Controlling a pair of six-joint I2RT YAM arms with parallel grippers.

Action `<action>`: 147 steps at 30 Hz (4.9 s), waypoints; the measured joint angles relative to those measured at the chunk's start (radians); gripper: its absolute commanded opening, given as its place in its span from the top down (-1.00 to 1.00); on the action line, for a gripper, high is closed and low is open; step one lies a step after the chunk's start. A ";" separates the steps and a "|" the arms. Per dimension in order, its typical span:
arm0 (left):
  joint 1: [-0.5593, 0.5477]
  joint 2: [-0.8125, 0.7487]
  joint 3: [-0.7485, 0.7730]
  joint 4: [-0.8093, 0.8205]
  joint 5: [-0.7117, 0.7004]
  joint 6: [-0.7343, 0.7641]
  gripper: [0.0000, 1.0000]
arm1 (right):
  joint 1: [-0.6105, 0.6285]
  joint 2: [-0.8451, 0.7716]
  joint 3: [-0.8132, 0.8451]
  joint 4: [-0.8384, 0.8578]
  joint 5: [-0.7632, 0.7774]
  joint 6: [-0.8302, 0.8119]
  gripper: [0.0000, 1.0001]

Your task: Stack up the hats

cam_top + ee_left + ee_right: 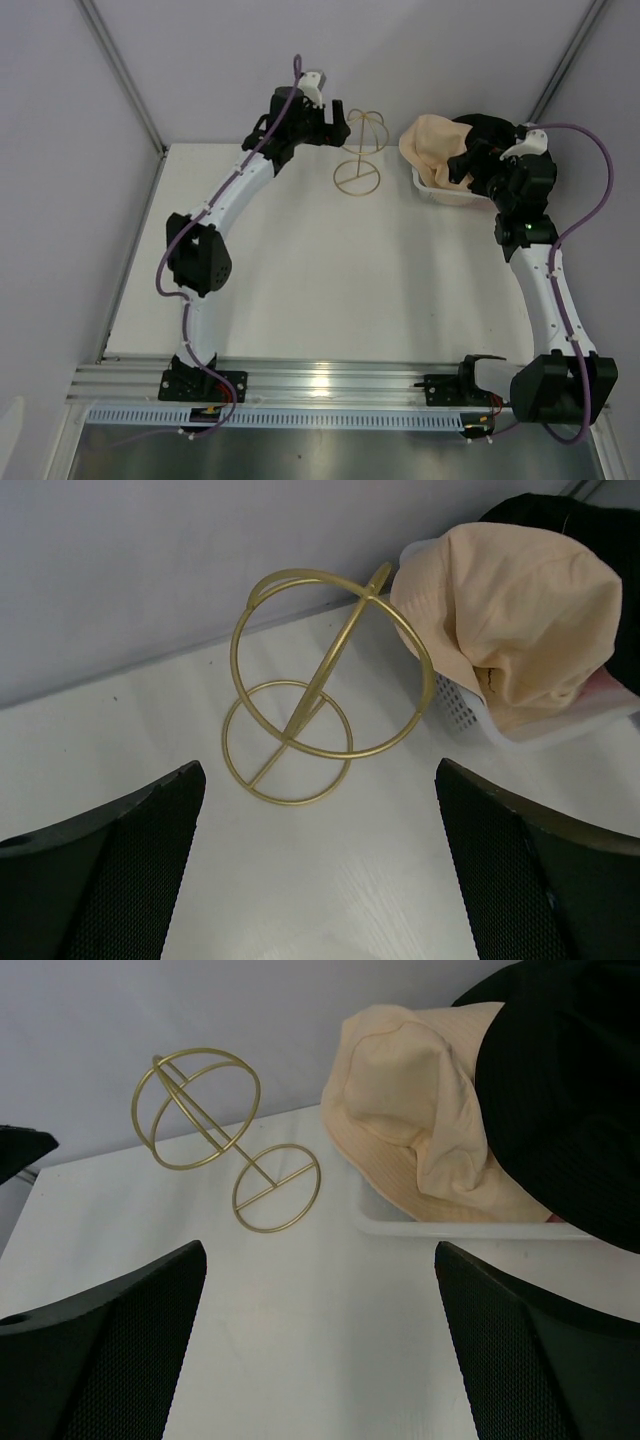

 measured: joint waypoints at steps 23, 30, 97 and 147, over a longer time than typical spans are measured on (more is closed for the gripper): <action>0.024 0.283 0.005 0.488 0.152 0.206 -0.20 | 0.000 0.025 -0.039 0.043 -0.066 -0.054 -0.99; 0.016 0.307 0.022 0.537 0.174 0.180 0.43 | 0.000 0.012 -0.039 0.034 -0.045 -0.059 -0.99; -0.388 -1.262 -1.045 -0.041 -0.151 0.039 -0.99 | -0.057 0.836 0.601 -0.026 -0.056 -0.127 -0.39; -0.086 -1.618 -1.058 -0.043 -0.376 -0.238 -0.99 | 0.512 0.044 0.399 -0.506 -0.460 0.087 0.89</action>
